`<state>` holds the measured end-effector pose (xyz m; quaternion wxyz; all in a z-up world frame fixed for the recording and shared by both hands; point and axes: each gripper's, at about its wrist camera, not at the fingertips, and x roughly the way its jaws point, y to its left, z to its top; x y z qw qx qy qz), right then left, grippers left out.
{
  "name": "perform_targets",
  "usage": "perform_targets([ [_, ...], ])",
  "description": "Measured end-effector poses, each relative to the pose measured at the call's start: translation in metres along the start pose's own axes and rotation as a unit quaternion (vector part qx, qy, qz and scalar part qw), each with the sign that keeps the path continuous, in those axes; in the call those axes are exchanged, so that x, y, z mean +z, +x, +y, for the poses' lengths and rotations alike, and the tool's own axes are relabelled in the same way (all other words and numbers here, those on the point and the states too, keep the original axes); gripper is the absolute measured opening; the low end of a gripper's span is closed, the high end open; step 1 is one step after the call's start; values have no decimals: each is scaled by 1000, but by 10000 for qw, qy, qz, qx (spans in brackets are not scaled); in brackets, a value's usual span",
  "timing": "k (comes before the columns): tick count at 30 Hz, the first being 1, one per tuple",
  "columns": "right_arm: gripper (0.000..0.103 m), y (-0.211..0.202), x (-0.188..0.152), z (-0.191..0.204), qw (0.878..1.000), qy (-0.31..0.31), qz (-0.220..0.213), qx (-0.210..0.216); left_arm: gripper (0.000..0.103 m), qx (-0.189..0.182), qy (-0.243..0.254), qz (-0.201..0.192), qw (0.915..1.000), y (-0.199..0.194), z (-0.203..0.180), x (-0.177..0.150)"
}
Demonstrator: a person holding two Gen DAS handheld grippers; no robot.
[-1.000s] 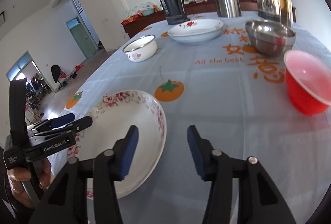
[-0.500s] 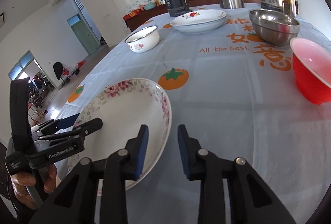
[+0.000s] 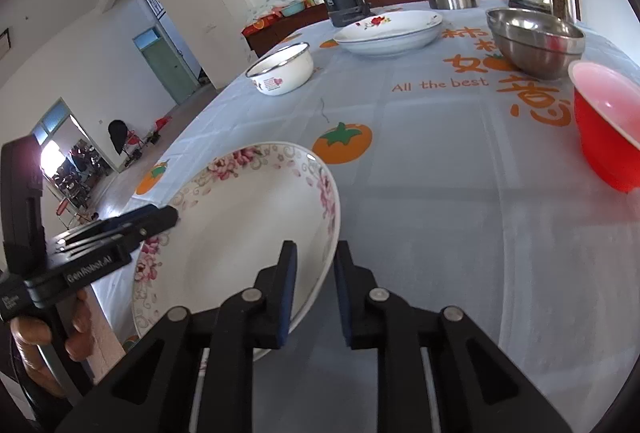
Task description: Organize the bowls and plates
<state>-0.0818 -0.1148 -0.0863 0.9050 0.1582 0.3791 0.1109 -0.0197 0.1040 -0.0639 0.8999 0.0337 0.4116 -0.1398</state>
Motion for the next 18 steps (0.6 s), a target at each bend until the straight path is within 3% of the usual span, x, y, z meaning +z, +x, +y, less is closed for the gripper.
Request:
perform_targets([
  [5, 19, 1, 0, -1, 10000, 9, -11, 8, 43, -361, -142, 181, 9991, 10, 4, -4],
  [8, 19, 1, 1, -2, 10000, 17, -10, 20, 42, -394, -59, 241, 9989, 17, -3, -8],
  [11, 19, 1, 1, -2, 10000, 8, -7, 20, 29, -583, -73, 250, 9980, 17, -7, -7],
  [18, 19, 3, 2, -2, 10000, 56, 23, 70, 28, -532, -92, 25, 9985, 15, -9, -12],
])
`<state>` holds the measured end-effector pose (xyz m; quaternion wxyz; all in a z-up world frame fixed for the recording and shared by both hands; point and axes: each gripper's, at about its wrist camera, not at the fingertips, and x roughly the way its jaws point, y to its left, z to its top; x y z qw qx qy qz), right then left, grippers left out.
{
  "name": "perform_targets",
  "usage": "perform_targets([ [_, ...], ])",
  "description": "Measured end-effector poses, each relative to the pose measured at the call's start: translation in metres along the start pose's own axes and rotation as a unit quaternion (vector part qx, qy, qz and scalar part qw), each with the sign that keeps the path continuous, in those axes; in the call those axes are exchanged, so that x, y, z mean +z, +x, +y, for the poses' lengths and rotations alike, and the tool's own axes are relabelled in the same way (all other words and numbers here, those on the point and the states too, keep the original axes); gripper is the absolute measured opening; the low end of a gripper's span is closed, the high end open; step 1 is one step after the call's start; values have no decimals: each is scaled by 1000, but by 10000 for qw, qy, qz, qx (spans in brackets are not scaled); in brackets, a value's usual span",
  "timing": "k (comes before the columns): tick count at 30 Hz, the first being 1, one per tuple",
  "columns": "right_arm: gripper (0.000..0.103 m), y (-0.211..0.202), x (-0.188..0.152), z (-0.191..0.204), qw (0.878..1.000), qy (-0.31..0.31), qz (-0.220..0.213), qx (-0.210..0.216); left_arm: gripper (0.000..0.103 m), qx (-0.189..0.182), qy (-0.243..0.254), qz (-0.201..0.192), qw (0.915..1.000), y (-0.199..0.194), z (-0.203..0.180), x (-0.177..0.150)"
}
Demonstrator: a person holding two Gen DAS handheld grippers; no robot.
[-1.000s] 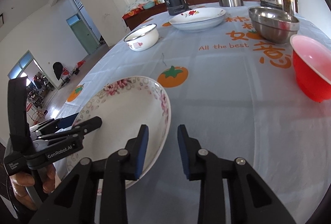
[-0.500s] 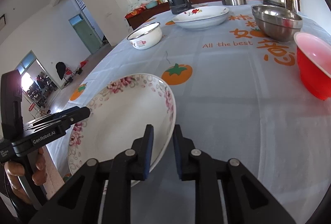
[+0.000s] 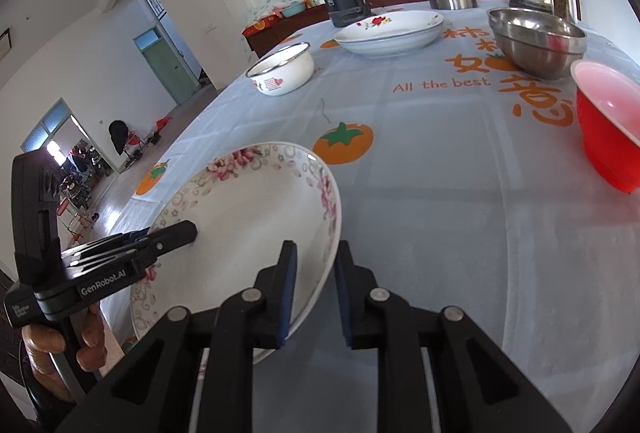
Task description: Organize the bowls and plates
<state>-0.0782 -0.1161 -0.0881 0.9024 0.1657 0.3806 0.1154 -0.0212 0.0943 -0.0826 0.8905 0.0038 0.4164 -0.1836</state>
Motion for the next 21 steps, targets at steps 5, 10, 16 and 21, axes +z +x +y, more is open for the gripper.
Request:
perform_targets([
  [5, 20, 0, -1, 3, 10000, -31, -21, -51, 28, 131, -76, -22, 9999, 1, -1, 1],
  [10, 20, 1, 0, 0, 10000, 64, 3, 7, 28, 164, -58, -30, 9998, 1, -2, 2],
  [16, 20, -6, 7, -5, 9998, 156, -115, 13, 28, 146, 42, -144, 9998, 0, -11, 15],
  [21, 20, -15, 17, -11, 9993, 246, -265, -29, 28, 136, 126, -234, 9996, -1, -23, 30],
])
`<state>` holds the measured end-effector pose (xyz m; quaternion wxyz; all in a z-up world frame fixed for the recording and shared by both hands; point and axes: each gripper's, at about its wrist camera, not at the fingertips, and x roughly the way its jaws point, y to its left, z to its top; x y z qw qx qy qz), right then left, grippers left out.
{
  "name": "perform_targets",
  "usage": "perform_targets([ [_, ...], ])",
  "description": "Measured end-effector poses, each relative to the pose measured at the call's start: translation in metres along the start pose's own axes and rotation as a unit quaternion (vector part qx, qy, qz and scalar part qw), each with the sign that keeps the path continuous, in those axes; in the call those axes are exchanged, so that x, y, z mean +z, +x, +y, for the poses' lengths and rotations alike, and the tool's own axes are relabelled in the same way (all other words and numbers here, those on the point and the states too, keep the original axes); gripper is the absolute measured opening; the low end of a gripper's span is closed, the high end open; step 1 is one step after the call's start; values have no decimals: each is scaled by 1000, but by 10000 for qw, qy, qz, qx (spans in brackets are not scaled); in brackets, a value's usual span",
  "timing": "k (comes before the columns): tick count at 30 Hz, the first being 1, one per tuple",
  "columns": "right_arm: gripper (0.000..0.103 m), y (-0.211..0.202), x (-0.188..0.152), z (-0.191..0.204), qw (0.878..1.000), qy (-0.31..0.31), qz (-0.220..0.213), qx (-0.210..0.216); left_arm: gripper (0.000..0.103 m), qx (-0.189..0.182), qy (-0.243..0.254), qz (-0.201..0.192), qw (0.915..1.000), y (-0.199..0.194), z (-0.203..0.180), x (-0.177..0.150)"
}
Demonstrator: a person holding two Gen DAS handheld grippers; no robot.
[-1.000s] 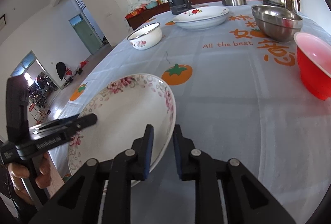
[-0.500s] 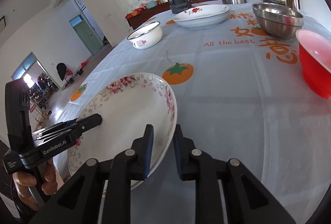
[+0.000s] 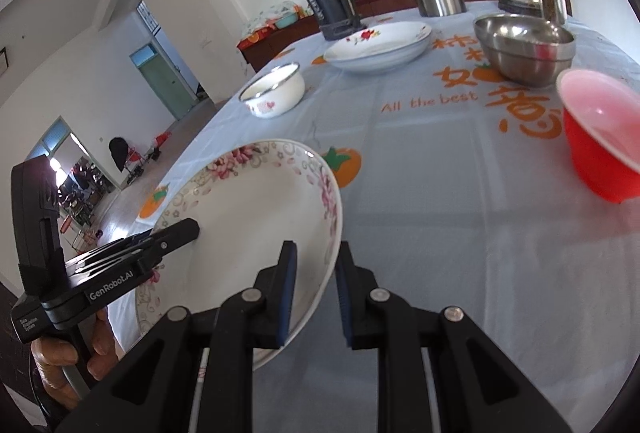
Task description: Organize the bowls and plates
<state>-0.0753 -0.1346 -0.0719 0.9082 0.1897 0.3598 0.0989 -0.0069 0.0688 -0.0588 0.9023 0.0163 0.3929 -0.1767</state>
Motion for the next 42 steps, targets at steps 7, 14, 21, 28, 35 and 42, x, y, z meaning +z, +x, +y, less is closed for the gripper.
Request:
perform_targets([
  [7, 20, -11, 23, -10, 9996, 88, -240, -120, 28, 0, 188, -192, 9996, 4, -22, 33],
  [14, 20, -22, 57, -20, 9978, 205, -581, -235, 28, -138, 224, -390, 9989, 10, -38, 68],
  [21, 20, -20, 83, -29, 9962, 276, -775, -293, 28, -136, 200, -525, 9983, 23, -47, 98],
  [28, 20, -6, 107, -41, 9951, 387, -856, -309, 28, -239, 116, -502, 9984, 47, -47, 120],
  [35, 20, 13, 129, -53, 9941, 467, -894, -401, 28, -209, 126, -531, 9983, 69, -51, 142],
  [42, 20, 26, 151, -63, 9918, 580, -1022, -500, 28, -217, 80, -594, 9980, 88, -56, 162],
])
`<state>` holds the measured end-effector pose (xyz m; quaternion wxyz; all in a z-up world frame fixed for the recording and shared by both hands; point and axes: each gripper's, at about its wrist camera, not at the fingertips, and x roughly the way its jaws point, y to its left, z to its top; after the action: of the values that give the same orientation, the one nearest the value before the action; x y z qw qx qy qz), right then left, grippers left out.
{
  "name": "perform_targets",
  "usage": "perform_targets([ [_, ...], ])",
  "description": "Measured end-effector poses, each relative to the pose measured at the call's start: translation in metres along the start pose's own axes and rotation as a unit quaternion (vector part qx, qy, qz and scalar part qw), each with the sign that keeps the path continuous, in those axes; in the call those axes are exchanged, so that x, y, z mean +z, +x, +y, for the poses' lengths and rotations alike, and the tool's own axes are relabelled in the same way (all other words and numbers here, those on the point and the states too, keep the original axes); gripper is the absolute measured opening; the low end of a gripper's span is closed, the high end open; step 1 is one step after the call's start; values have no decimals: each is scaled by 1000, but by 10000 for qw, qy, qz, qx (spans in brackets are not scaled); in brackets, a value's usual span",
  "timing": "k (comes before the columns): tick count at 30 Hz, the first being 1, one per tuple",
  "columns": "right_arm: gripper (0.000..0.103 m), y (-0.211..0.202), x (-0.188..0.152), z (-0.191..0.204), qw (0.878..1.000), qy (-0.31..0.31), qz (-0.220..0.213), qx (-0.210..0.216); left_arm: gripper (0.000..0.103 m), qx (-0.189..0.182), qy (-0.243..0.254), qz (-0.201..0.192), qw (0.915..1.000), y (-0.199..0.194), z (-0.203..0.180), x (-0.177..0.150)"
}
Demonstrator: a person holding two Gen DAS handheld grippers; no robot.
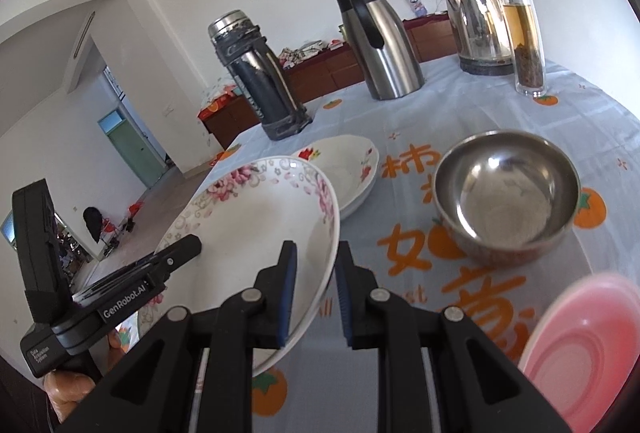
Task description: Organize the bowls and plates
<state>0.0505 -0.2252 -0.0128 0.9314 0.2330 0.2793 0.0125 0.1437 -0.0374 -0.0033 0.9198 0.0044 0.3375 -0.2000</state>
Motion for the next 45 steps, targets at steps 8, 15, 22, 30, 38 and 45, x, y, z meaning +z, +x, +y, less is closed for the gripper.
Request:
perform_targets([
  [8, 20, 23, 16, -11, 9998, 138, -22, -114, 28, 6, -24, 21, 10000, 29, -3, 14],
  [15, 20, 44, 27, -14, 9996, 172, 66, -201, 28, 39, -123, 157, 9998, 53, 2, 22],
  [22, 20, 66, 35, -18, 9991, 251, 136, -300, 28, 181, -150, 211, 9995, 77, 4, 34],
  [30, 20, 85, 40, -27, 9982, 345, 194, -447, 28, 230, -111, 342, 9991, 101, 2, 39],
  [38, 20, 97, 43, -27, 9976, 236, 221, -609, 28, 379, -41, 350, 9987, 115, 0, 46],
  [45, 20, 108, 49, -28, 9974, 234, 225, -636, 28, 482, -62, 328, 9983, 124, 3, 49],
])
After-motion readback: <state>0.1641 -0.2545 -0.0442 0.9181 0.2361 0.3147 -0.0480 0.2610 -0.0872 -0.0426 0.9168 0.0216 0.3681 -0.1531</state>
